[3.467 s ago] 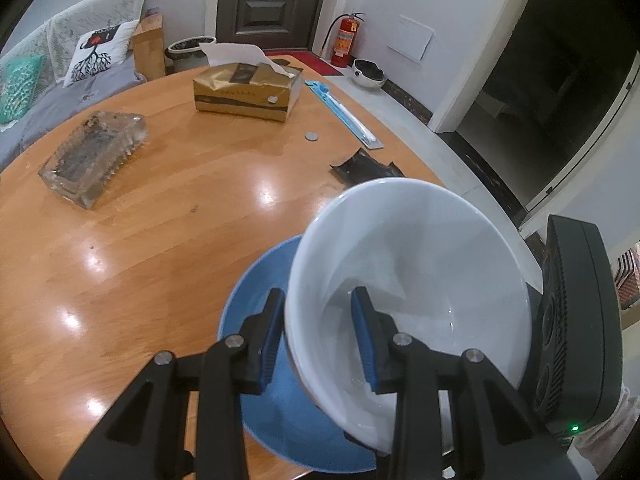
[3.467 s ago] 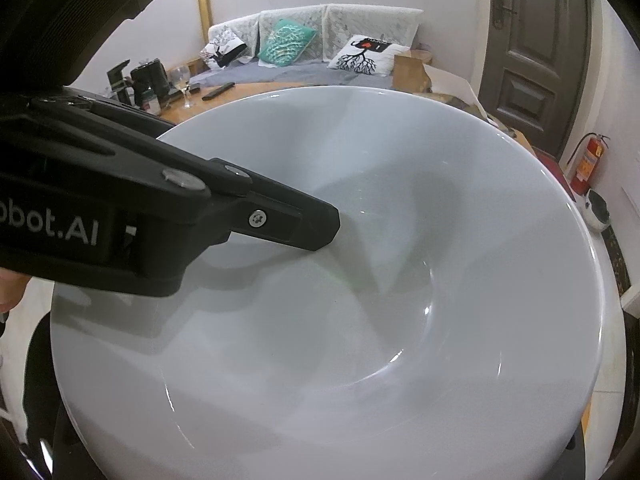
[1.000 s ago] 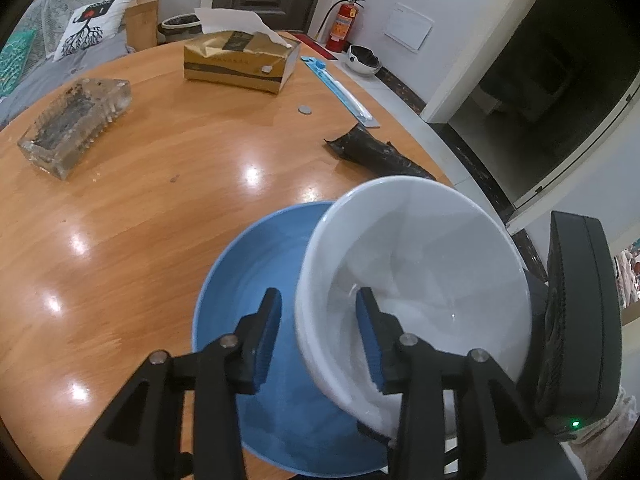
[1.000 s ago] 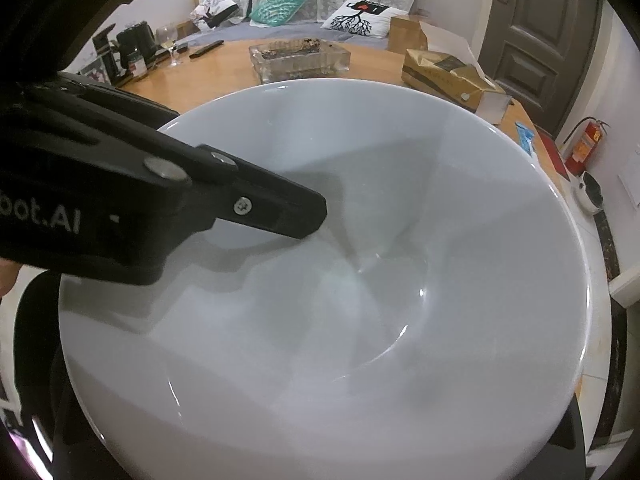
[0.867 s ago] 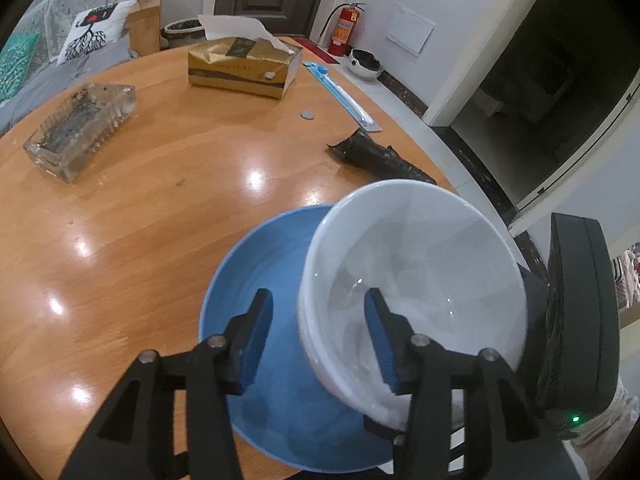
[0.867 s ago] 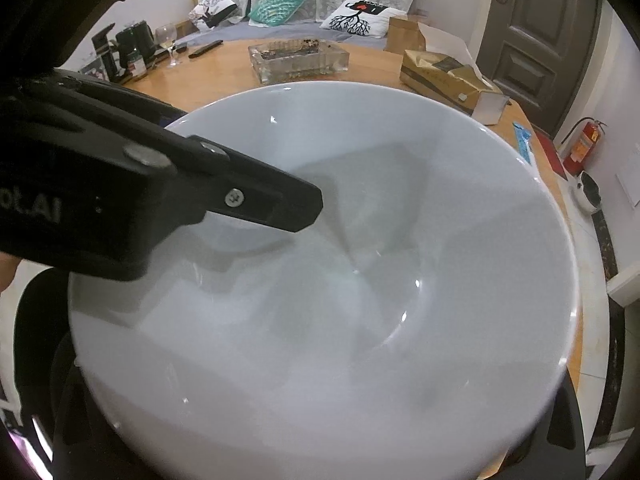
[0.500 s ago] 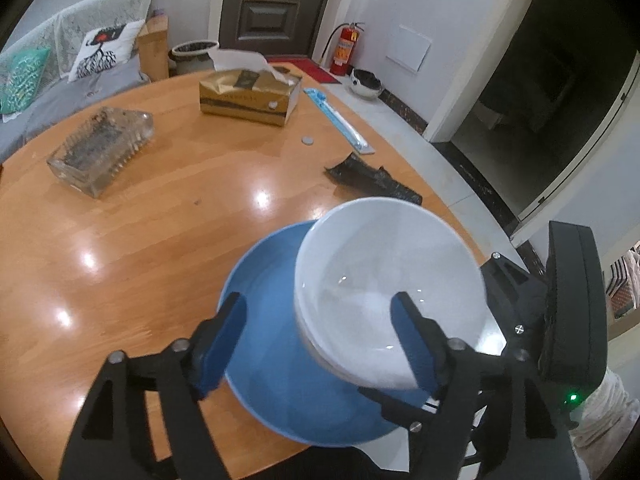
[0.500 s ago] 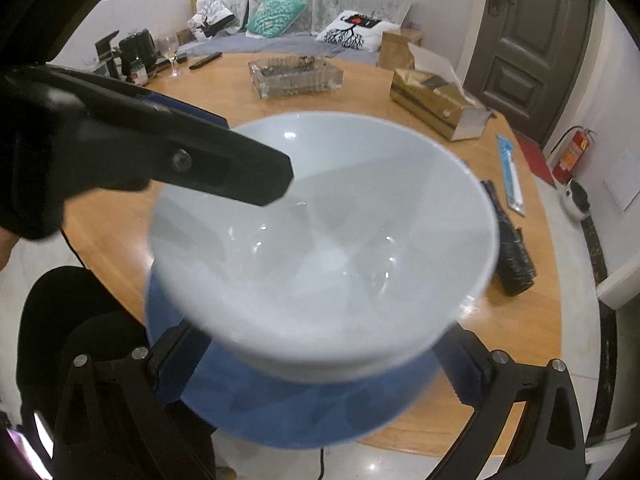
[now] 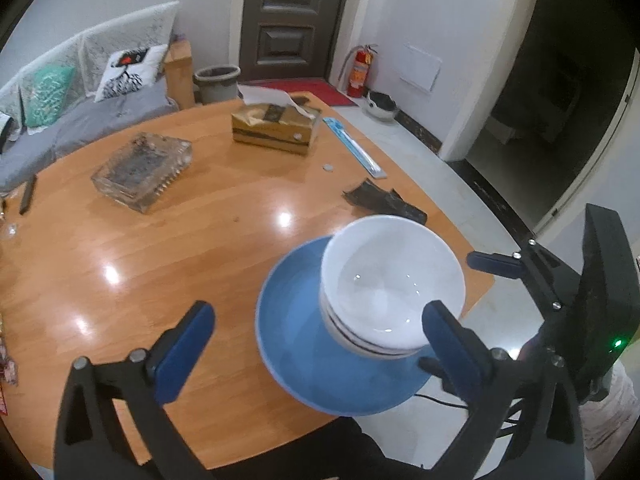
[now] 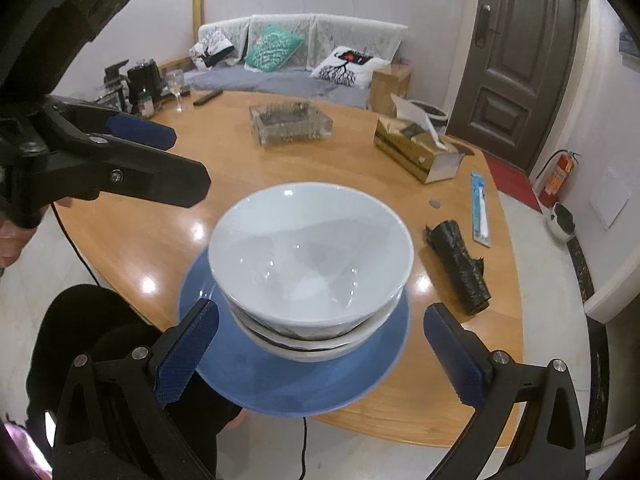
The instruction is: Organize plates and bowls
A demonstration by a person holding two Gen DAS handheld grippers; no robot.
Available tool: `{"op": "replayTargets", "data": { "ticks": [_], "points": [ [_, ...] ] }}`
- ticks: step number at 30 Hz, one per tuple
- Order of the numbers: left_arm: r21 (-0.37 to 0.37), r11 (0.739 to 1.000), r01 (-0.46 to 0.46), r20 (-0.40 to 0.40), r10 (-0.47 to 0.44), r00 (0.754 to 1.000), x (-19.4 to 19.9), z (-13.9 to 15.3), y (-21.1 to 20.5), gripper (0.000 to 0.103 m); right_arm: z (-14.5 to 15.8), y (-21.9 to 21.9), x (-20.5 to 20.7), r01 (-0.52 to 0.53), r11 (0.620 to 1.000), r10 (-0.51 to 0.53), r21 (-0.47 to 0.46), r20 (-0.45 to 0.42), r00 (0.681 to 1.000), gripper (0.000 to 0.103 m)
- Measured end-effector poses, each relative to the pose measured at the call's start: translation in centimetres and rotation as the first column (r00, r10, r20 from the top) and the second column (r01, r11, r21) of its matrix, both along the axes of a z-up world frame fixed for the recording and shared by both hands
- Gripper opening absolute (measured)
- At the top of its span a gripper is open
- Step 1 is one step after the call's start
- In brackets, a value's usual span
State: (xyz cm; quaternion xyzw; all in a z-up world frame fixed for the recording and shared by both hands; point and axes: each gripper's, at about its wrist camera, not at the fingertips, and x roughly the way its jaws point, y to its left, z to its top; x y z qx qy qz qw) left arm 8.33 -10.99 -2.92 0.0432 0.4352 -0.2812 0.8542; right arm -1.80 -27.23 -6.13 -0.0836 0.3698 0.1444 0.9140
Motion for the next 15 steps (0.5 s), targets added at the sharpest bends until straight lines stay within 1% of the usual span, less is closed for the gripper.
{"op": "replayTargets", "data": {
  "ticks": [3,7,12,15],
  "points": [
    [0.003,1.000,-0.028,0.014,0.028,1.000,-0.3,0.3,0.7,0.103,0.9,0.0,-0.4,0.005,1.000,-0.005,0.001,0.045,0.999,0.102],
    [0.028,0.996,-0.088,0.035,0.087,0.996,-0.6,0.4,1.5,0.103,1.9,0.0,-0.6,0.002,1.000,-0.004,0.017,0.080,0.997,0.102],
    [0.020,0.989,-0.149,0.102,0.146,0.984,-1.2,0.9,2.8,0.103,2.9,-0.2,-1.1,0.001,0.997,-0.012,0.076,0.141,0.990,0.102],
    [0.004,0.982,-0.191,0.146,0.189,0.971,-1.7,1.2,3.8,0.103,3.4,0.1,-1.0,0.016,0.998,-0.026,0.059,0.172,0.985,0.102]
  ]
}}
